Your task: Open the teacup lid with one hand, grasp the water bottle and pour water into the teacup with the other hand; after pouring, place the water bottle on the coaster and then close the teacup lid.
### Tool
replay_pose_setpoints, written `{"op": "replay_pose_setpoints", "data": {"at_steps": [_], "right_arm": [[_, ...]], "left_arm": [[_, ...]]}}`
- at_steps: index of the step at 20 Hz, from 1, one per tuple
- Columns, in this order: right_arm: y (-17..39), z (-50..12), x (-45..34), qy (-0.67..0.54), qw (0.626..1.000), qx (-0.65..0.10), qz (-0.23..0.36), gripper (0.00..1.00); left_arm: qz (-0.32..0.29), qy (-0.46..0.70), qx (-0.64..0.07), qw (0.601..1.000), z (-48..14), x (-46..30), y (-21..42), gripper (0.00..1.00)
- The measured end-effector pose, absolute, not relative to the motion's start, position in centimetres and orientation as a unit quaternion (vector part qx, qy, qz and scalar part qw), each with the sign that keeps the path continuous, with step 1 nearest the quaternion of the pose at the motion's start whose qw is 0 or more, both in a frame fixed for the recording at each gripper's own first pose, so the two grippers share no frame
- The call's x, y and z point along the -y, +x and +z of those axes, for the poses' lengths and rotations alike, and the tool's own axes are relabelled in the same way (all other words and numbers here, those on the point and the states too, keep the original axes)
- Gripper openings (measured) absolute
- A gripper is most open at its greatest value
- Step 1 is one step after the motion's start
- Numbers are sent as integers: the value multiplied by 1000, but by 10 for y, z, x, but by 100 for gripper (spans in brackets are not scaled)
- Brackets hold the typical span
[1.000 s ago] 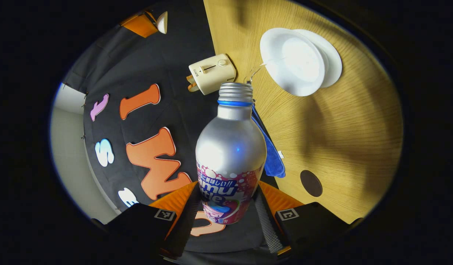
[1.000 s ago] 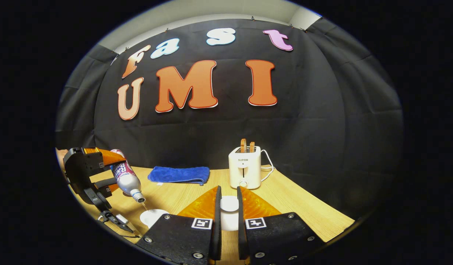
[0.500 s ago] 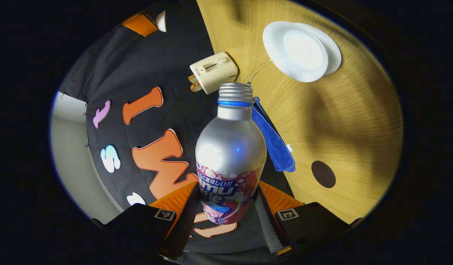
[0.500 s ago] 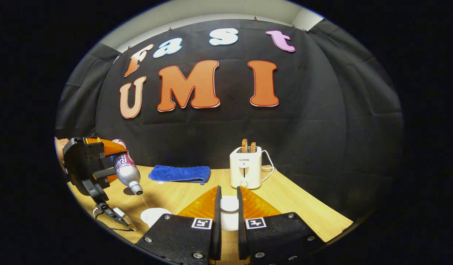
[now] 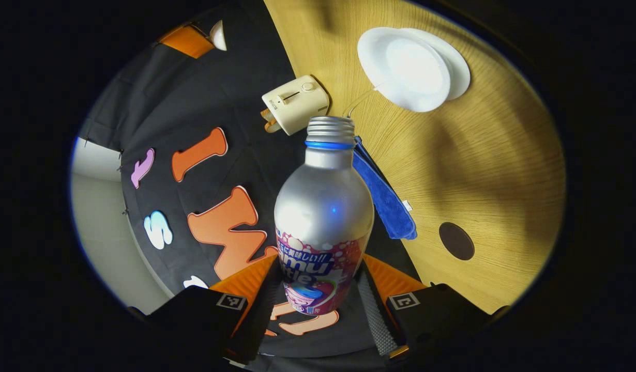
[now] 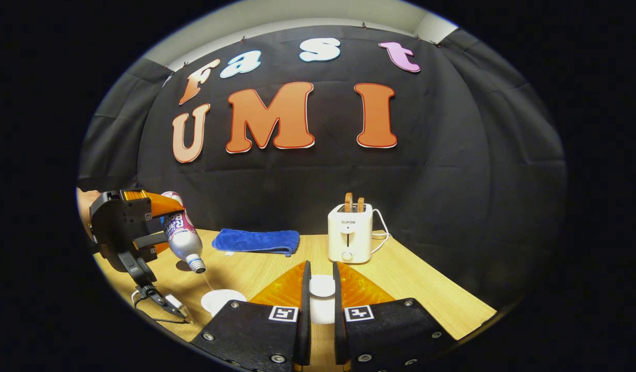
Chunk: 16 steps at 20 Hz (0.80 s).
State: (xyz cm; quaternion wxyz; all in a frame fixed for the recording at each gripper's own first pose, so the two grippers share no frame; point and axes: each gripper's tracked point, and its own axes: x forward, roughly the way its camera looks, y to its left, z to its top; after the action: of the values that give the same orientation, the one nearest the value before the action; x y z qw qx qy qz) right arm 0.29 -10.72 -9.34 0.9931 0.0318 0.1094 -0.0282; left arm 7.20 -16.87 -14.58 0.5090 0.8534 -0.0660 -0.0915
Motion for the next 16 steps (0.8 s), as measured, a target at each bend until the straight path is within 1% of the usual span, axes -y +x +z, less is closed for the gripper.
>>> {"op": "replay_pose_setpoints", "data": {"at_steps": [7,9,12,14,16], "right_arm": [[4,-98,93,29,993,-118,-13,18],[4,-97,89,30,993,-117,-9,18],[7,-96,83,32,993,-117,-2,19],[8,-97,76,33,992,-118,4,19],[8,-97,69,30,992,-120,9,18]], "left_arm": [[-101,839,62,530,-155,167,72,84],[-101,831,69,543,-153,170,74,84],[-99,806,83,577,-149,172,72,84],[-97,784,92,607,-143,171,72,84],[-81,758,106,638,-134,166,69,84]]}}
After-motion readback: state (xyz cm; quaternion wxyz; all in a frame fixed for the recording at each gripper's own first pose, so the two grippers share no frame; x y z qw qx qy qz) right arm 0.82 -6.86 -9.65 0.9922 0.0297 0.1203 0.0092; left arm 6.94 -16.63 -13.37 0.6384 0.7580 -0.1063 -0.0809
